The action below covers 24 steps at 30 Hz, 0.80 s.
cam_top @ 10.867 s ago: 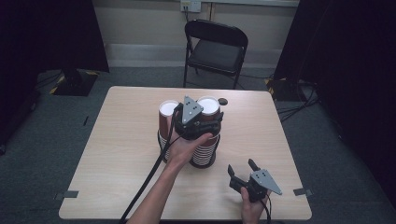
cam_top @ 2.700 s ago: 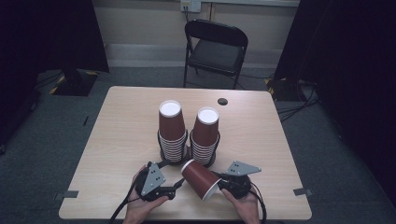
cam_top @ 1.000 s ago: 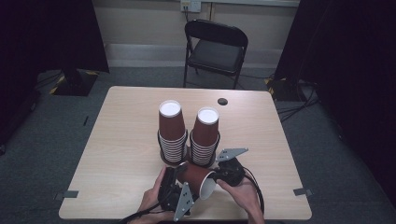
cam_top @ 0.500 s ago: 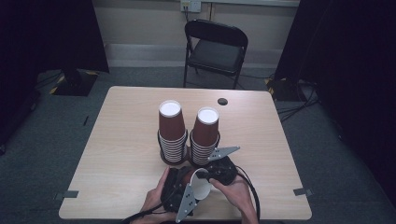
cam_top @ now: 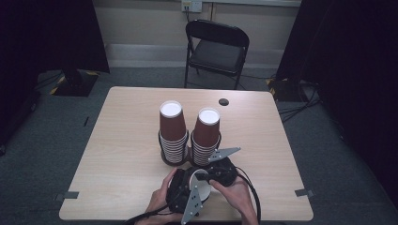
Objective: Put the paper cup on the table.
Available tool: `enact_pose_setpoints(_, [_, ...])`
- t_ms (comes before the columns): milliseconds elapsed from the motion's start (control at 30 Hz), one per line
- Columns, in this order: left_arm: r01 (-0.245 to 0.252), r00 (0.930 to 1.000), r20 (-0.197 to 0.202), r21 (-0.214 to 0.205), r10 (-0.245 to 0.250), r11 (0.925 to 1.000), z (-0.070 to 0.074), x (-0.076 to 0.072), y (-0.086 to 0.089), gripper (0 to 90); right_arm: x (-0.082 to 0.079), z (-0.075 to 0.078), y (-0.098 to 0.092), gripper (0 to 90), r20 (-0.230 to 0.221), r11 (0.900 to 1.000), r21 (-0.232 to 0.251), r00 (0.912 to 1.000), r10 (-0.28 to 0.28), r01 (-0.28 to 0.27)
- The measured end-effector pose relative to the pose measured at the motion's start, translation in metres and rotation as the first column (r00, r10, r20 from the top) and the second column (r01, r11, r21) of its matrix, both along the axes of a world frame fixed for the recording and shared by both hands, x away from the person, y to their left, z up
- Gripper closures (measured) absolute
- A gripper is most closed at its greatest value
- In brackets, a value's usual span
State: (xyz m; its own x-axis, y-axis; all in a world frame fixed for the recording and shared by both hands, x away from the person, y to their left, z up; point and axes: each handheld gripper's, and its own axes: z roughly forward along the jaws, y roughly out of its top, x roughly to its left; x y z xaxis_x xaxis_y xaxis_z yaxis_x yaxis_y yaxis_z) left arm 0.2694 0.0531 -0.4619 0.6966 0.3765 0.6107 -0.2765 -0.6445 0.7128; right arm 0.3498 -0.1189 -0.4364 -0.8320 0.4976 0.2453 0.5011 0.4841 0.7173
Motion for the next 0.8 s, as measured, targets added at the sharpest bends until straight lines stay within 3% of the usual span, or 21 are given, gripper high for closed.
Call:
enact_pose_setpoints(367, [-0.023,0.9997,0.008,-0.001,0.023,0.9997,0.0004,0.0006,-0.0016,8.0,-0.0006,0.0005,0.0012,87.3,-0.025,0.9995,0.029,0.9996,-0.008,0.009])
enact_pose_setpoints(500, [-0.026,0.9996,-0.011,-0.046,0.026,0.9986,0.0012,0.0026,0.0017,8.9,-0.0007,-0.0002,0.0008,84.5,-0.022,0.9992,0.036,0.9996,-0.019,0.02])
enact_pose_setpoints(533, [-0.02,0.9991,-0.038,-0.066,0.018,0.9976,0.0018,0.004,0.0034,9.0,-0.0004,-0.0006,-0.0005,81.3,-0.024,0.9984,0.047,0.9992,-0.031,0.032])
enact_pose_setpoints(700, [-0.029,0.9983,-0.053,-0.093,0.024,0.9952,0.0013,0.0076,0.0054,8.9,-0.0002,-0.0021,-0.002,78.1,-0.021,0.997,0.064,0.9989,-0.042,0.043])
enact_pose_setpoints(733, [-0.028,0.9971,-0.073,-0.118,0.019,0.9926,0.0015,0.0081,0.007,8.9,-0.0006,-0.0033,-0.0029,76.3,-0.023,0.9958,0.073,0.9983,-0.053,0.054])
enact_pose_setpoints(800, [-0.035,0.9972,-0.07,-0.117,0.026,0.9926,0.0014,0.0091,0.0075,8.9,-0.0015,-0.004,-0.004,74.8,-0.017,0.9941,0.088,0.998,-0.062,0.063])
